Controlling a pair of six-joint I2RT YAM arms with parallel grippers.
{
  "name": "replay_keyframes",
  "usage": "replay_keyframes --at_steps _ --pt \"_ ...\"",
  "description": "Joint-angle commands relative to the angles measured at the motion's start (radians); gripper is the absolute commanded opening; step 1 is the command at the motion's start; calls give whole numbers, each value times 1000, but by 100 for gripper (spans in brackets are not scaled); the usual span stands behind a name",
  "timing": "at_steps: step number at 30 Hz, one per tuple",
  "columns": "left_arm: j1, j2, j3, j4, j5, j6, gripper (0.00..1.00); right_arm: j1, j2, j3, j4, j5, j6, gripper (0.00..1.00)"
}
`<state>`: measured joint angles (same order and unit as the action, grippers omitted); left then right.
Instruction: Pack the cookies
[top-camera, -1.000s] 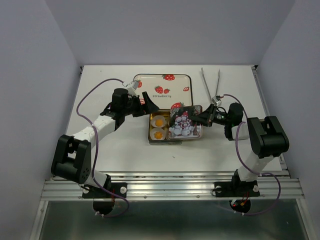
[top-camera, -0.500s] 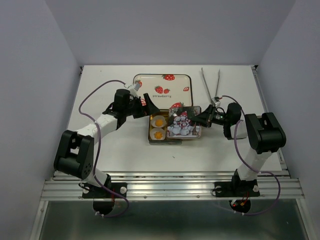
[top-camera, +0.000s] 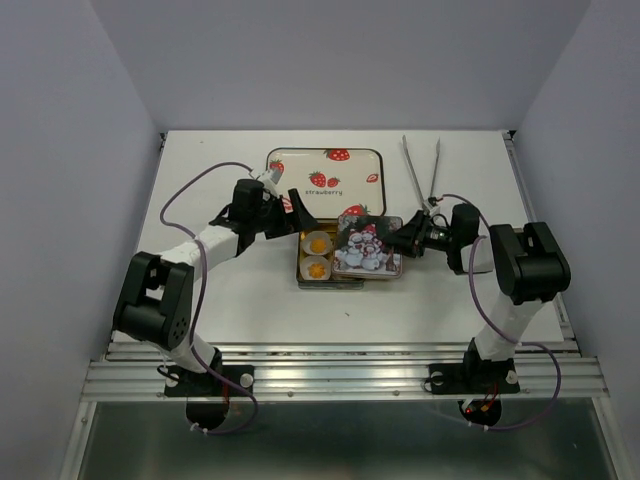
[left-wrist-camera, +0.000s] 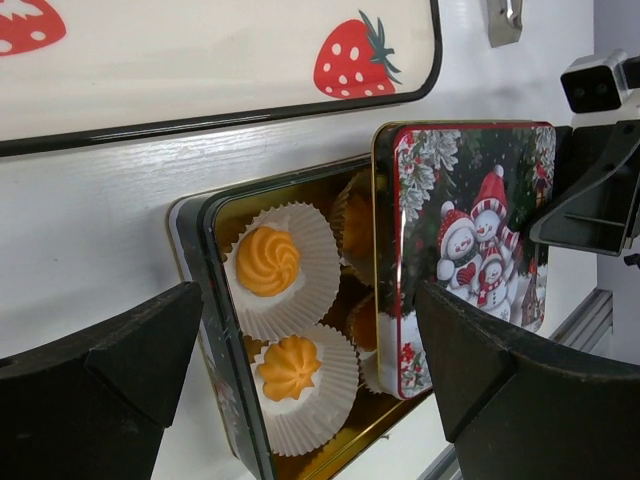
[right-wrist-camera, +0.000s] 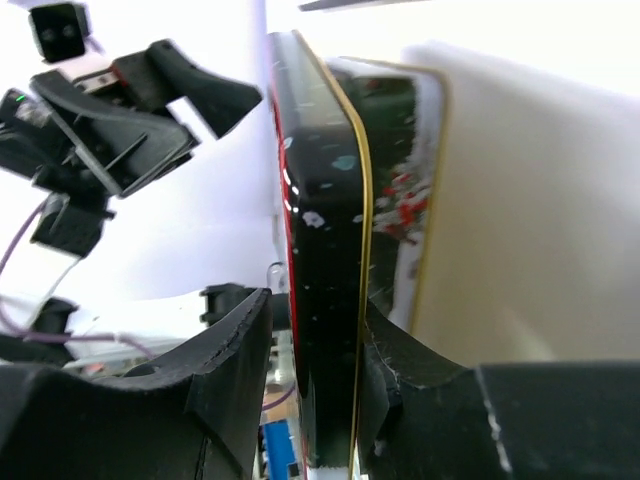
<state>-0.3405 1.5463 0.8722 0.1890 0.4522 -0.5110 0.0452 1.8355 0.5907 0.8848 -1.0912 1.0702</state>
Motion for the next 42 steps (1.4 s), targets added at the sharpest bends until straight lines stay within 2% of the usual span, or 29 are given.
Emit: replay_keyframes --at_steps 1,16,42 --pt "-9 12 48 3 -3 31 99 2 -60 81 -258 57 -209 41" --pt "-17 29 39 1 3 34 99 84 -51 150 -405 88 -288 49" --pt "-43 15 -29 32 5 -12 99 185 -53 216 -457 168 -262 55"
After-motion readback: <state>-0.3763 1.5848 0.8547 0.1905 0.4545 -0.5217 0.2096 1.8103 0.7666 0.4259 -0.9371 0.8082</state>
